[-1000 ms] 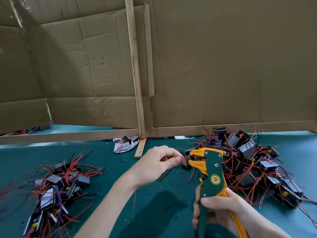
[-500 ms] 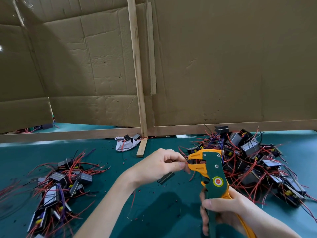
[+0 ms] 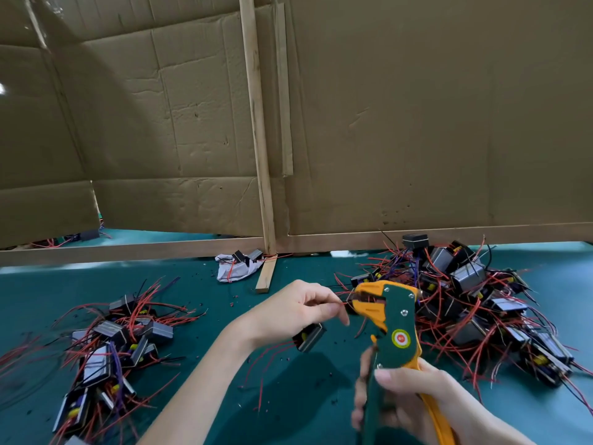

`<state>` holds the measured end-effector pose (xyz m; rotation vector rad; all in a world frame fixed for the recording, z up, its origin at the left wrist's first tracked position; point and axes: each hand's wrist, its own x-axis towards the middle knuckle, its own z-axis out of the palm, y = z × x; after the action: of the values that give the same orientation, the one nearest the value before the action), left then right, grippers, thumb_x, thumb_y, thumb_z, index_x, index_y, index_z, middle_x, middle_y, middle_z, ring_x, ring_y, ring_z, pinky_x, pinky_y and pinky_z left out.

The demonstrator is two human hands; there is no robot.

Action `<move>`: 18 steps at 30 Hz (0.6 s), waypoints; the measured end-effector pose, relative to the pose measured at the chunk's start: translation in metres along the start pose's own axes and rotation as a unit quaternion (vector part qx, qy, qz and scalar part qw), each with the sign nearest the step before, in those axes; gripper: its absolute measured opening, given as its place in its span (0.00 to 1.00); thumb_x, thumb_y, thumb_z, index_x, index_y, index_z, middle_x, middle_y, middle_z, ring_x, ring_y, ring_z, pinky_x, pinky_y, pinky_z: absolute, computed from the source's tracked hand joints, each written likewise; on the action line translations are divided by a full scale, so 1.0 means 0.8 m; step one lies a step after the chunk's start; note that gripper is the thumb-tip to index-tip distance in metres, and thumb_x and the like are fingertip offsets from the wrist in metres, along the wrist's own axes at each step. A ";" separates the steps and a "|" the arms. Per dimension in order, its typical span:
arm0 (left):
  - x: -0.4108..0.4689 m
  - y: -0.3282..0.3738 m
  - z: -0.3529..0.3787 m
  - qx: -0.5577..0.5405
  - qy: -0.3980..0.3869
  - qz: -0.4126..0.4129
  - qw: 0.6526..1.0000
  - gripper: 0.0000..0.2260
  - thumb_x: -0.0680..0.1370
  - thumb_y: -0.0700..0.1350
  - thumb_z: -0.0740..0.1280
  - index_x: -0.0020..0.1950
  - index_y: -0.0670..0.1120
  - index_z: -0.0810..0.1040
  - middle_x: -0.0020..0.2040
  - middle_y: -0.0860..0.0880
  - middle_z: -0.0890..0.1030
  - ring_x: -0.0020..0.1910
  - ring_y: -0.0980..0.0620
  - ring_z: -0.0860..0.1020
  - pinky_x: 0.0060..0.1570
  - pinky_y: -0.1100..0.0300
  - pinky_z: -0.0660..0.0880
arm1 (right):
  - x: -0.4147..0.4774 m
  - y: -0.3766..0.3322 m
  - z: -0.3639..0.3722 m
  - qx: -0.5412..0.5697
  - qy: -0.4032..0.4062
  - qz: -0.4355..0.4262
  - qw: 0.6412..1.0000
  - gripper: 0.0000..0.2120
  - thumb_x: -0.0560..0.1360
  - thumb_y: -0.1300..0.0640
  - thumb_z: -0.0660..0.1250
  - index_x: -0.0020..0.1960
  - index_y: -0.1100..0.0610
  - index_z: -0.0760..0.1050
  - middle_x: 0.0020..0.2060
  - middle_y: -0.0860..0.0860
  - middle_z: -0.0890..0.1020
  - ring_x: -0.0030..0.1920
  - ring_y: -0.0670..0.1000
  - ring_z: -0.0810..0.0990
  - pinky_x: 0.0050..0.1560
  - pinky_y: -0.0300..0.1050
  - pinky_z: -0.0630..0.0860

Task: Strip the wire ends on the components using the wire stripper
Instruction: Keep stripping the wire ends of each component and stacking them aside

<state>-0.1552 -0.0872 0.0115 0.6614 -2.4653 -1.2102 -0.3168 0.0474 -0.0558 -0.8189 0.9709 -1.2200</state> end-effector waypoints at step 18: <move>0.095 0.066 0.005 0.102 0.231 0.122 0.960 0.13 0.79 0.40 0.65 0.61 0.51 0.81 0.40 0.47 0.74 0.38 0.56 0.71 0.42 0.68 0.67 | 0.014 -0.007 -0.018 0.166 0.037 0.093 0.981 0.17 0.48 0.71 0.76 0.37 0.67 0.81 0.37 0.67 0.78 0.36 0.66 0.81 0.38 0.61 0.81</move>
<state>-0.2349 -0.0968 0.0575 0.5881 -2.2033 -0.6285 -0.3313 0.0352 -0.0583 -0.4132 0.8524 -1.2131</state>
